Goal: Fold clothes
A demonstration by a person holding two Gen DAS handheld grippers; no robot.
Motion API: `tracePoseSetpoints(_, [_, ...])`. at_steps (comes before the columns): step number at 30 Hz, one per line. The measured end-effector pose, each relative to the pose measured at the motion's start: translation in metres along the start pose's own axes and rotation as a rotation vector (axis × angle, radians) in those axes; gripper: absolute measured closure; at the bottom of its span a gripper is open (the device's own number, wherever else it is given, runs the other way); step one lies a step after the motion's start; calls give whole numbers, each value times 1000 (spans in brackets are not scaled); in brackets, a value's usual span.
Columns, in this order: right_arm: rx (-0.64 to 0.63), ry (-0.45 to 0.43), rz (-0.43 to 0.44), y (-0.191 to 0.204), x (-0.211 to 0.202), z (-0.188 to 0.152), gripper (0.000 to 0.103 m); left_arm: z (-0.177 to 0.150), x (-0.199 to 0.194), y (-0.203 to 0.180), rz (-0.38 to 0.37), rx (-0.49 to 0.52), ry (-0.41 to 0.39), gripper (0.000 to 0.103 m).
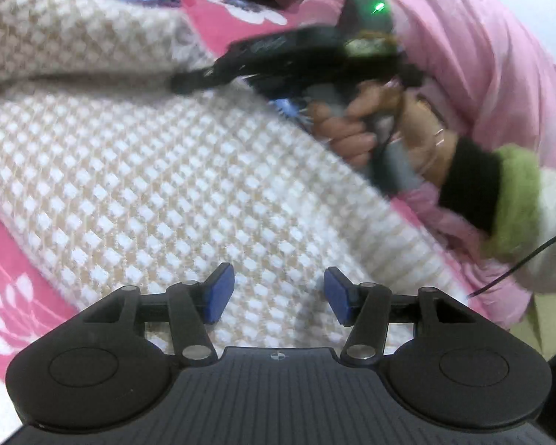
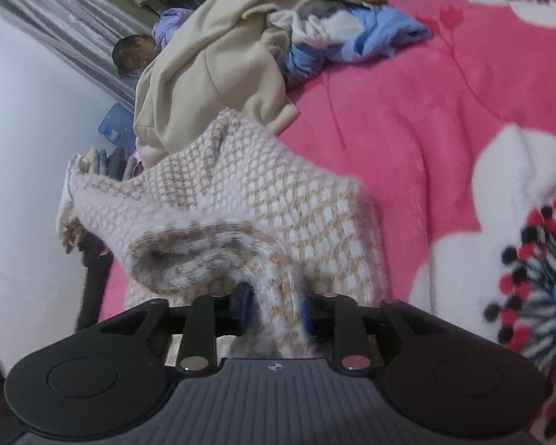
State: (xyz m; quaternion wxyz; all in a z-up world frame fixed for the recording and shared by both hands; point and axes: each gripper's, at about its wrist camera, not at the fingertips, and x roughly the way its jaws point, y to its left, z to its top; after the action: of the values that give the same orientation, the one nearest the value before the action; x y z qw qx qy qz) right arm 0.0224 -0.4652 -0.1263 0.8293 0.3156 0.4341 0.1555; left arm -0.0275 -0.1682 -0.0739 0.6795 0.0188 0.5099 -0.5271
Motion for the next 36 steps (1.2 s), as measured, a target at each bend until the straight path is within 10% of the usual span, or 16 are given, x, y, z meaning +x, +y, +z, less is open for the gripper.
tracePoseSetpoints(20, [354, 138, 270, -46, -99, -146, 58, 3, 6, -2, 27, 65, -2, 49])
tracePoseSetpoints(25, [310, 47, 226, -34, -116, -169, 77, 6, 10, -4, 27, 73, 9, 48])
tracePoseSetpoints(36, [184, 41, 232, -29, -127, -163, 78, -4, 11, -19, 33, 128, 22, 48])
